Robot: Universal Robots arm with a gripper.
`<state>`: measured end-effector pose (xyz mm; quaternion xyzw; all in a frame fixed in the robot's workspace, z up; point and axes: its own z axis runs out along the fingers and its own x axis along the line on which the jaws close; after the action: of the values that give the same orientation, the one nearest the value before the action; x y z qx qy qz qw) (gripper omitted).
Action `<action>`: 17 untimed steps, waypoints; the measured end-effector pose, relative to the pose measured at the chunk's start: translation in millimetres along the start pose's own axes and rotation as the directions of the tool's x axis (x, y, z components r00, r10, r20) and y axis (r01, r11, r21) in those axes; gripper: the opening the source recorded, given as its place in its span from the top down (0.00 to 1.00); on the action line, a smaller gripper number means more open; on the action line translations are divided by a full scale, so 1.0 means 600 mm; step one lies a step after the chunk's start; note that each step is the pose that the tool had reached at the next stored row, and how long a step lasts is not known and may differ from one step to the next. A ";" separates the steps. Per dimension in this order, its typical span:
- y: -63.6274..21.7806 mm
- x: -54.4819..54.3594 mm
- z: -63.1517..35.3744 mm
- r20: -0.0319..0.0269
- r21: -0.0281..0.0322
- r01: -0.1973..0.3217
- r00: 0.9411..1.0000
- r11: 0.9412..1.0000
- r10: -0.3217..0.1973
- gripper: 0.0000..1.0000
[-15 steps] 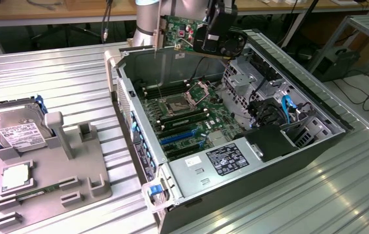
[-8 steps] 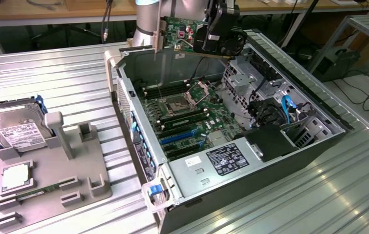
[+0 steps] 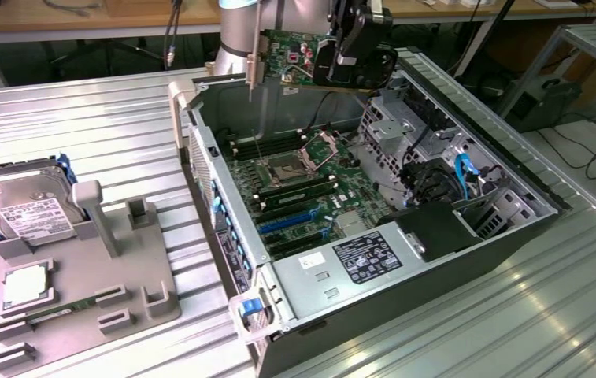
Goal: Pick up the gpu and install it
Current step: 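Insert the gpu into the slot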
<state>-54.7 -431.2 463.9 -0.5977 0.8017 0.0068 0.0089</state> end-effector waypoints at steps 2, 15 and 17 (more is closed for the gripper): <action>0.000 0.000 0.000 0.000 -0.001 0.023 1.000 1.000 -0.023 0.72; 0.000 0.000 0.000 0.000 -0.003 0.141 0.990 0.990 -0.141 0.72; 0.000 0.000 0.000 0.000 -0.004 0.160 0.987 0.987 -0.160 0.72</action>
<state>-54.7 -431.2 464.0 -0.6600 0.7512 0.0075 0.0082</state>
